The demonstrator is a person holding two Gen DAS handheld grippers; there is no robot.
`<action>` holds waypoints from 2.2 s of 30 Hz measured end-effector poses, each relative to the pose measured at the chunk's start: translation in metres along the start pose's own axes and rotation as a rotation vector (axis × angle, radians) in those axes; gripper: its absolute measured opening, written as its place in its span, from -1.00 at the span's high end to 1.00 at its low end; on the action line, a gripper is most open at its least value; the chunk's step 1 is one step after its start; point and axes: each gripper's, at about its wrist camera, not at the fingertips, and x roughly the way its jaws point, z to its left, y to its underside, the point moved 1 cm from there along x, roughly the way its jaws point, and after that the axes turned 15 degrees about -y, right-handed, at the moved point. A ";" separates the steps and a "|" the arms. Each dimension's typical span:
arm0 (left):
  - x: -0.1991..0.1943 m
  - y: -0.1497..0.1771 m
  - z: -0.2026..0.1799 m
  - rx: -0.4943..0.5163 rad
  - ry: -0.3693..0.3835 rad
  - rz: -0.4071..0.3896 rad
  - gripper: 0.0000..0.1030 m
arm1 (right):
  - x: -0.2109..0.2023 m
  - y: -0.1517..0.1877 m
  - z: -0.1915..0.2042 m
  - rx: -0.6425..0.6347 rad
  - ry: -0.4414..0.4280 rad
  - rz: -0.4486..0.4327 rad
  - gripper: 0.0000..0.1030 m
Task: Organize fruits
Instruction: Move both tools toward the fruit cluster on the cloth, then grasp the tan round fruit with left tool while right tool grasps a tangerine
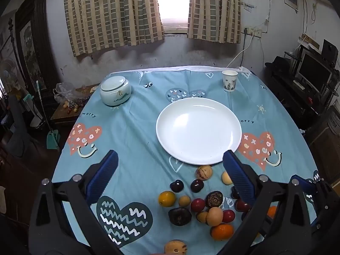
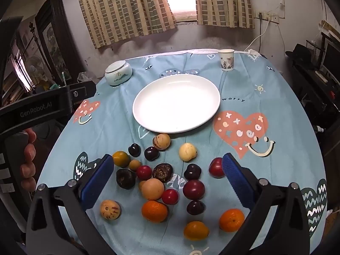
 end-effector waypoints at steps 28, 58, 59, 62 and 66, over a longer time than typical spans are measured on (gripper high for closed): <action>0.036 0.161 0.013 0.299 0.208 0.305 -0.95 | -0.021 0.119 -0.087 -0.018 0.138 0.309 -0.47; 0.056 0.174 -0.017 0.285 0.191 0.419 0.13 | 0.006 0.112 -0.117 -0.047 0.115 0.366 -0.44; 0.053 0.169 -0.017 0.277 0.196 0.412 0.12 | 0.008 0.111 -0.117 -0.059 0.101 0.367 -0.44; 0.045 0.160 -0.019 0.276 0.202 0.395 0.12 | 0.016 0.110 -0.115 -0.071 0.076 0.381 -0.44; 0.040 0.149 -0.024 0.283 0.206 0.382 0.12 | 0.025 0.109 -0.111 -0.073 -0.028 0.400 0.17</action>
